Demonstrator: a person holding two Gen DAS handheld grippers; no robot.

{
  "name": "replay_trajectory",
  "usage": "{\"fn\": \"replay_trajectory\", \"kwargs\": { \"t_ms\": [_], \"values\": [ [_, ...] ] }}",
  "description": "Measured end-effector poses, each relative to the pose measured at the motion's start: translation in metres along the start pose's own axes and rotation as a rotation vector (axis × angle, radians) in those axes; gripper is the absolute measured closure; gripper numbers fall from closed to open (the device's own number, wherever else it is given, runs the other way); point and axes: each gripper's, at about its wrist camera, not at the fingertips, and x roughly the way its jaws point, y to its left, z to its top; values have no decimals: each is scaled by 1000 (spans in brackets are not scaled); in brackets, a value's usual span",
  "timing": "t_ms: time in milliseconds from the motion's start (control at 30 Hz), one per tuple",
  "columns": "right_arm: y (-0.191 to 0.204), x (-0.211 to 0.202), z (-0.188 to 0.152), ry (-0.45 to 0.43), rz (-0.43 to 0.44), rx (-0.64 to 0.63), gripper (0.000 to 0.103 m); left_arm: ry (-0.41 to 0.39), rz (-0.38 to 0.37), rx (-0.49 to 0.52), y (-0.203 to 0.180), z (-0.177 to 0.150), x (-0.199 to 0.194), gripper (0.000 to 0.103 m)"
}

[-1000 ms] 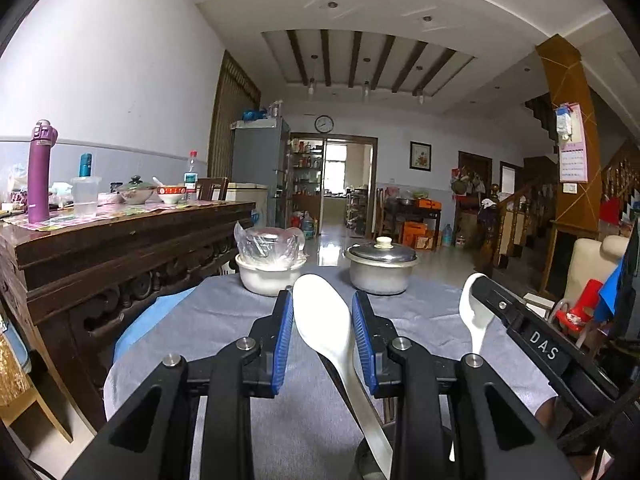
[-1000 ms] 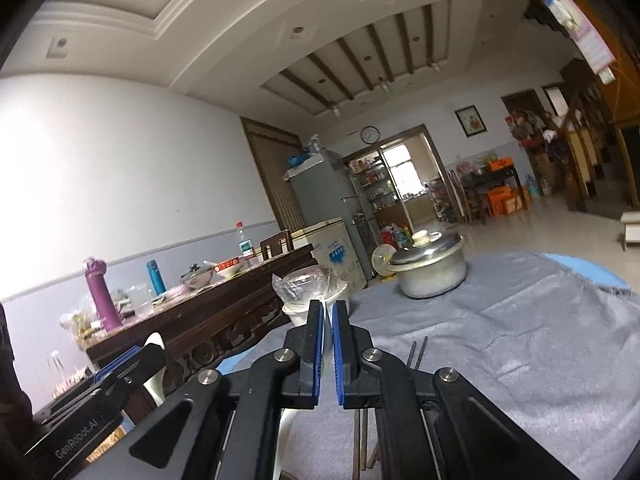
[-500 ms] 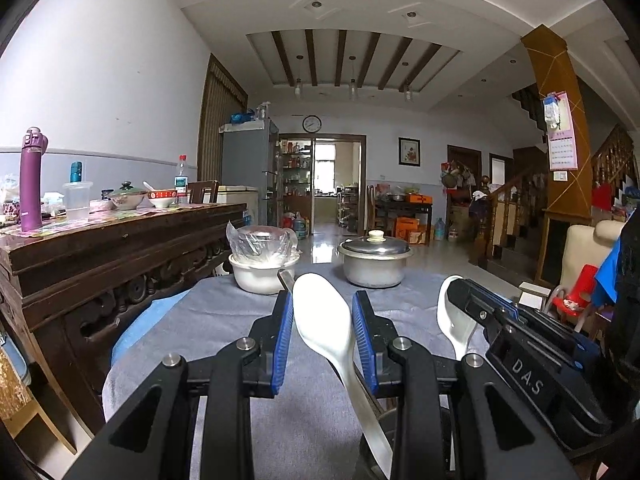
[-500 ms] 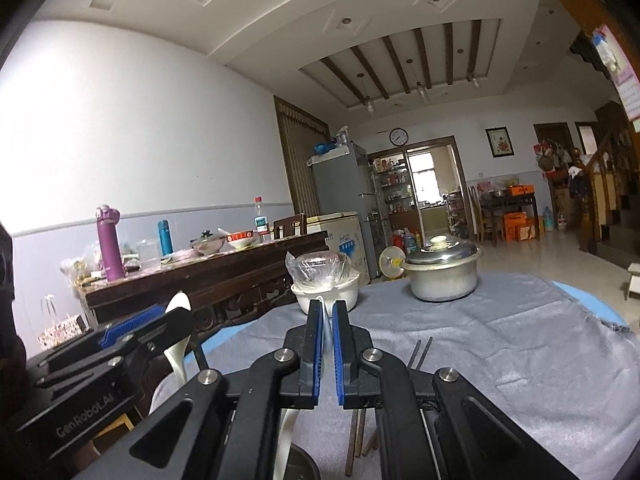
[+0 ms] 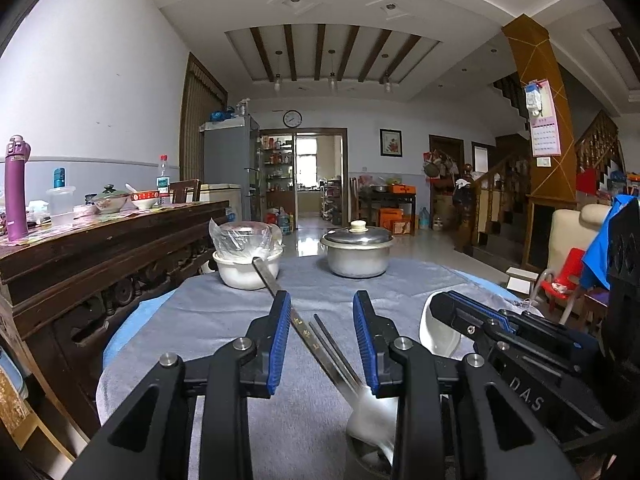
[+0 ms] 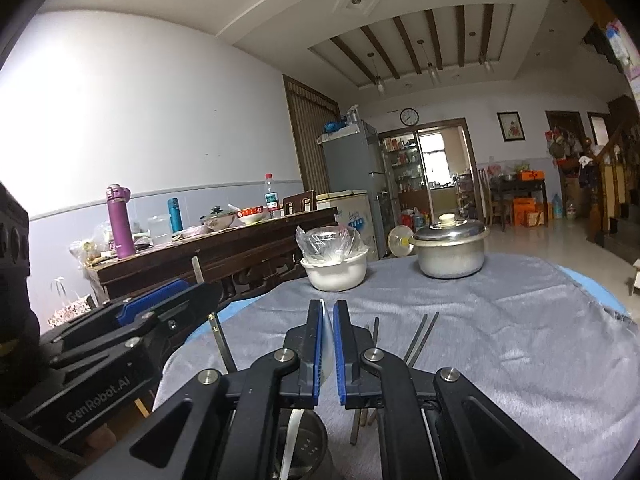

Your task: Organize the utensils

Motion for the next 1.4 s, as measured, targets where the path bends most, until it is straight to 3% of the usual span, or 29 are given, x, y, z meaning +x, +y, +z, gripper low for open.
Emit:
{"fn": "replay_trajectory", "kwargs": {
  "t_ms": [133,233,333,500,633,1067,1100,1167,1233,1400],
  "values": [
    [-8,-2,4,24,22,63,95,-13,5,-9,4,4,-5,65],
    [-12,-5,8,29,39,108,80,-31,22,-22,8,10,-10,61],
    [-13,-7,13,40,55,124,80,-45,42,-41,16,17,-15,53],
    [-26,-12,15,33,0,173,80,-47,77,-71,33,24,-21,36],
    [-42,-15,17,44,-49,232,80,-32,93,-112,50,28,-23,29],
    [-65,-18,10,86,-97,313,79,25,181,-188,89,22,-15,25],
    [-65,-18,9,91,-99,316,78,32,184,-192,91,20,-15,24],
    [-66,-16,9,96,-110,323,60,52,192,-203,96,17,-11,24],
    [-68,-18,7,88,-119,330,52,77,191,-211,100,13,-4,24],
    [-75,-15,2,95,-137,349,53,157,198,-227,109,0,15,23]
  ]
}}
